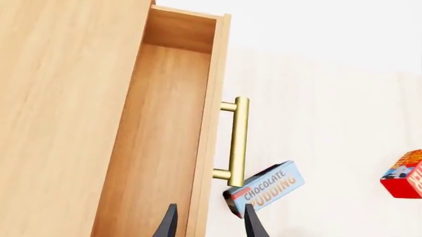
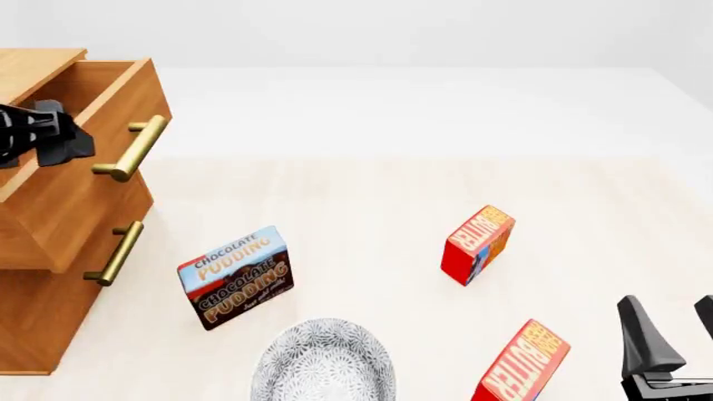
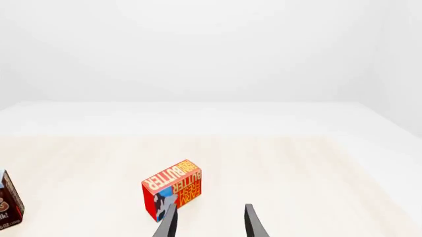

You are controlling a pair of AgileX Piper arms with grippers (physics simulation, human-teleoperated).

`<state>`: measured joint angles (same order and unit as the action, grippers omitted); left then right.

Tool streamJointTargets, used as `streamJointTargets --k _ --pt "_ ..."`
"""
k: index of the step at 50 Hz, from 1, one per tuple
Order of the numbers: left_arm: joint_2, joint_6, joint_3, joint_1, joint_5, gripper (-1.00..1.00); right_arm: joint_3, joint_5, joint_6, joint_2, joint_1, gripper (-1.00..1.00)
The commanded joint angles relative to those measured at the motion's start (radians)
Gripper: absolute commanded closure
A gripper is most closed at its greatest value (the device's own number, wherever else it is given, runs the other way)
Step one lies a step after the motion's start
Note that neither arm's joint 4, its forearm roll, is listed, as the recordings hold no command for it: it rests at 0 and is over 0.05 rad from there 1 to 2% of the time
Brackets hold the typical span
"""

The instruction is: Put the butter at the front in the top drawer of the cabinet and close it.

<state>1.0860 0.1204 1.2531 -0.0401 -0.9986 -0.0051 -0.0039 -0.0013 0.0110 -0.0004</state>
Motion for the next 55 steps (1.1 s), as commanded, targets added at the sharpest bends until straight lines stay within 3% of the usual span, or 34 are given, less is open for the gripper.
streamJointTargets --k 1,55 --pt "0.016 -0.002 -0.017 0.01 0.015 -1.0 0.001 0.0 0.0 -0.001 0.0 -1.0" --pt "0.116 0.009 -0.006 0.117 0.067 -1.0 0.001 0.0 0.0 -0.001 0.0 -1.0"
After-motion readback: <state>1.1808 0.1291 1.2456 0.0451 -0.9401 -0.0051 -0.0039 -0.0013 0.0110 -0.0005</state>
